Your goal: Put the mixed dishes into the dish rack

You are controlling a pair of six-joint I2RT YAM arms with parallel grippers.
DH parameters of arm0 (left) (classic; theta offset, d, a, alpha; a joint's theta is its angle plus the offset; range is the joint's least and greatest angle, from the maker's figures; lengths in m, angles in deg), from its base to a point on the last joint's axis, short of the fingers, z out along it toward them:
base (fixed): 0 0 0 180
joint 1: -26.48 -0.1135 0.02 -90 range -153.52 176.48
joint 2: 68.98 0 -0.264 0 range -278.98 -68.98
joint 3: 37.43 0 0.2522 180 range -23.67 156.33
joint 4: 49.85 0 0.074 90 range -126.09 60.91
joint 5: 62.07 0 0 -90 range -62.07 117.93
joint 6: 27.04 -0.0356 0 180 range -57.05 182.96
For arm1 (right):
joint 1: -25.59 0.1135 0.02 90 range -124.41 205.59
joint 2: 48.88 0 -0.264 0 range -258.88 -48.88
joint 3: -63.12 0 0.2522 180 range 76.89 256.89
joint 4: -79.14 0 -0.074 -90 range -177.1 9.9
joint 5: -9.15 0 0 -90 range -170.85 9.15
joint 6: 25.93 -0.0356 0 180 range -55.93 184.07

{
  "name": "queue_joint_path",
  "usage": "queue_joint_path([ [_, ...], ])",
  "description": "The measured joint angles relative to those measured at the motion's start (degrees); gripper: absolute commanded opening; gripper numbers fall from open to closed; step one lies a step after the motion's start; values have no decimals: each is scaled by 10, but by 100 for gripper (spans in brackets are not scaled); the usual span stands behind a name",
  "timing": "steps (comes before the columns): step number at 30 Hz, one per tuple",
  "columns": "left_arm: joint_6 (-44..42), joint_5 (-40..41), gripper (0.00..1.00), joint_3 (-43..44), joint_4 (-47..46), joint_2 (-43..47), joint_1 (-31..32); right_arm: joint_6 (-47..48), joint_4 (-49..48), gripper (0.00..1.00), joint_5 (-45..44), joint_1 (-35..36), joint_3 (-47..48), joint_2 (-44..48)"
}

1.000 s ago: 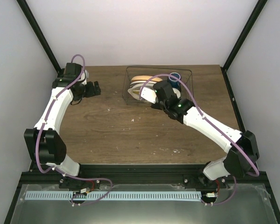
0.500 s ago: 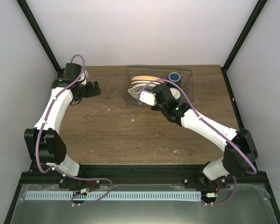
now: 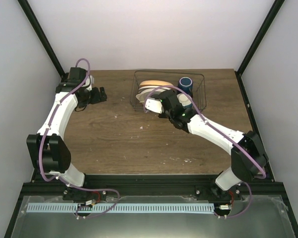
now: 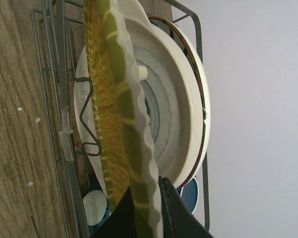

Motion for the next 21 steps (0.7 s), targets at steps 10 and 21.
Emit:
queue_joint_path([
  [10, -1, -5, 100, 0, 0, -19, -3, -22, -8, 10, 4, 0, 0, -31],
  [21, -2, -16, 100, 3, 0, -29, -3, -62, 4, 40, 22, 0, 6, -67],
])
